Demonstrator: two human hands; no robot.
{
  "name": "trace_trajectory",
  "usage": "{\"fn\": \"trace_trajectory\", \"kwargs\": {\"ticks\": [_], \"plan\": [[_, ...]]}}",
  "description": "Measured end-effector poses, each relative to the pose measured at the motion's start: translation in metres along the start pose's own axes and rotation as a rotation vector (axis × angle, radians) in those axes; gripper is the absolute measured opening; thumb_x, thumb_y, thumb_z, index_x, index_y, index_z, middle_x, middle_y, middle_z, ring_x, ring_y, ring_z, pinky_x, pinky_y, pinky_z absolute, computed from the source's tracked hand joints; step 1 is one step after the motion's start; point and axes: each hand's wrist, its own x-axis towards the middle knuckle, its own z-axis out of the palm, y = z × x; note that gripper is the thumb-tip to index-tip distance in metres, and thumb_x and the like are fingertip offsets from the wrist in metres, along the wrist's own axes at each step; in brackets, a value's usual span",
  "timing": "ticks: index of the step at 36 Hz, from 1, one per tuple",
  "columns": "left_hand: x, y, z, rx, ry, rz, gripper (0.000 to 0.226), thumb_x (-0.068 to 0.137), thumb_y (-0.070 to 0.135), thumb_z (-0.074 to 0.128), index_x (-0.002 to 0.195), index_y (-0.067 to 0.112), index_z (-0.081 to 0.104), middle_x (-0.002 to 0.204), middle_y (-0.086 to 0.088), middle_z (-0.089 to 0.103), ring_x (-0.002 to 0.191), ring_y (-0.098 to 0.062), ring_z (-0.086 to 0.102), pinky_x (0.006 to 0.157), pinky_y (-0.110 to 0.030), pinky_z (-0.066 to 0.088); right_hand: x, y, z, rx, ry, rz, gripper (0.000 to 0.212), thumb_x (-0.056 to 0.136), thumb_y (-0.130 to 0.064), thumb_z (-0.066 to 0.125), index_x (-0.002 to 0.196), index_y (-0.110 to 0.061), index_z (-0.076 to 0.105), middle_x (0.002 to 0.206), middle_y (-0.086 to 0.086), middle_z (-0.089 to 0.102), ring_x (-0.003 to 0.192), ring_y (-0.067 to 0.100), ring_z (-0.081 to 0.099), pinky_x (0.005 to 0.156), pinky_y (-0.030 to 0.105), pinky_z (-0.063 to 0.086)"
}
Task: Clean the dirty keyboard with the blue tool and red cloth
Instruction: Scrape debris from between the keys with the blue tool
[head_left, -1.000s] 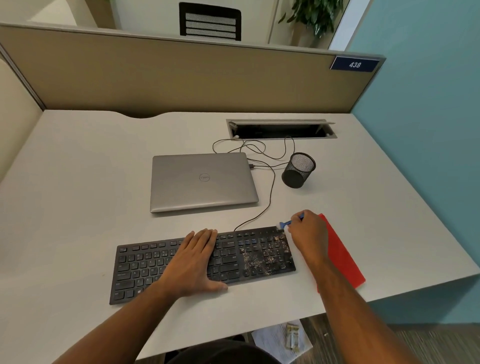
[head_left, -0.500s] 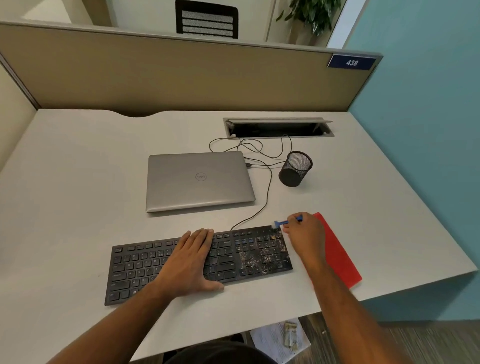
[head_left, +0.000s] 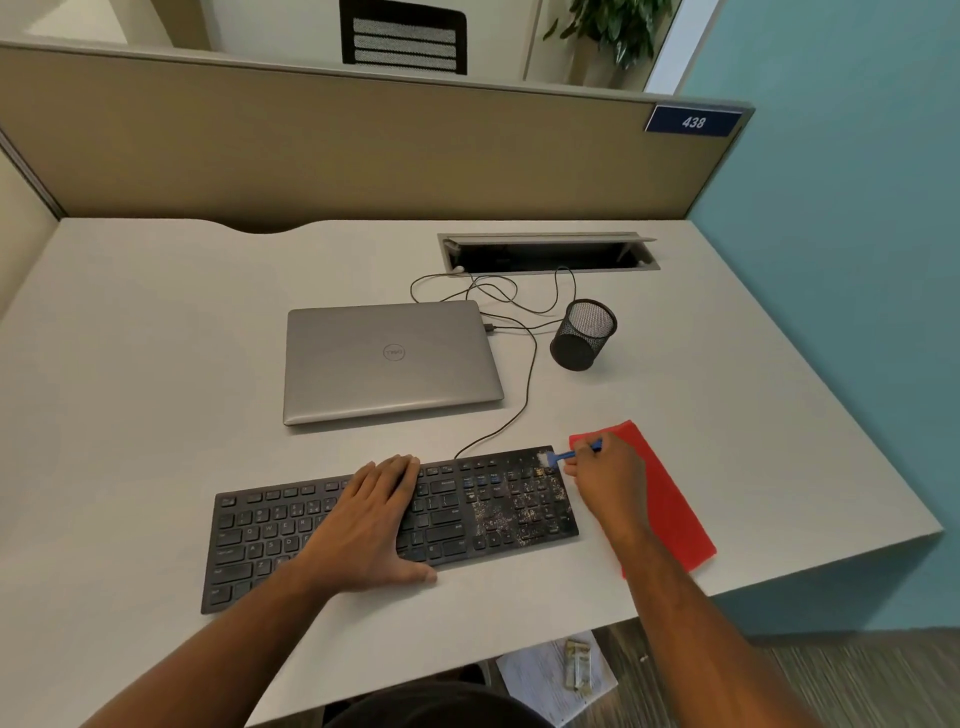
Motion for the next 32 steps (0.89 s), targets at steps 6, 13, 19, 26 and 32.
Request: {"fn": "trace_trajectory", "kwargs": {"ticks": [6,13,19,26,32], "plan": [[-0.001,0.0,0.002,0.01,0.012,-0.007,0.14,0.068,0.106,0.037,0.165,0.014,-0.004,0.173,-0.008,0.006,0.159,-0.024,0.003,0.124,-0.034,-0.015,0.001,0.0,-0.01,-0.055,0.087,0.001,0.025,0.104,-0.029,0.052,0.087,-0.014,0.063,0.077,-0.003,0.064,0.068,0.012,0.06,0.061,0.024,0.044],[-0.001,0.0,0.002,0.027,0.0,-0.01,0.14,0.068,0.106,0.036,0.165,0.013,-0.005,0.173,-0.008,0.004,0.159,-0.024,0.002,0.125,-0.039,-0.011,-0.002,-0.012,0.002,-0.118,-0.049,-0.083,0.014,0.101,-0.018,0.053,0.096,-0.018,0.066,0.087,-0.004,0.07,0.078,0.011,0.067,0.066,0.027,0.054],[-0.001,0.001,0.002,0.028,0.008,-0.009,0.14,0.068,0.106,0.036,0.165,0.014,-0.006,0.173,-0.008,0.002,0.159,-0.023,-0.001,0.125,-0.038,-0.012,-0.015,-0.033,0.001,-0.163,-0.183,-0.266,0.013,0.103,-0.028,0.052,0.103,-0.025,0.065,0.086,-0.01,0.069,0.076,0.005,0.064,0.065,0.025,0.053],[-0.002,0.002,0.001,0.02,0.02,-0.002,0.139,0.069,0.104,0.04,0.165,0.014,-0.003,0.173,-0.007,0.005,0.159,-0.022,0.001,0.124,-0.035,-0.015,-0.039,-0.039,0.017,-0.426,-0.248,-0.356,0.018,0.103,-0.027,0.048,0.106,-0.019,0.064,0.089,0.0,0.071,0.076,0.014,0.064,0.07,0.037,0.056],[-0.002,0.002,0.001,0.027,0.024,0.0,0.138,0.069,0.104,0.04,0.166,0.013,0.001,0.173,-0.007,0.01,0.159,-0.021,0.004,0.125,-0.038,-0.009,-0.036,-0.048,0.01,-0.438,-0.271,-0.34,0.019,0.103,-0.025,0.047,0.1,-0.019,0.065,0.09,-0.001,0.071,0.075,0.011,0.061,0.063,0.028,0.049]]}}
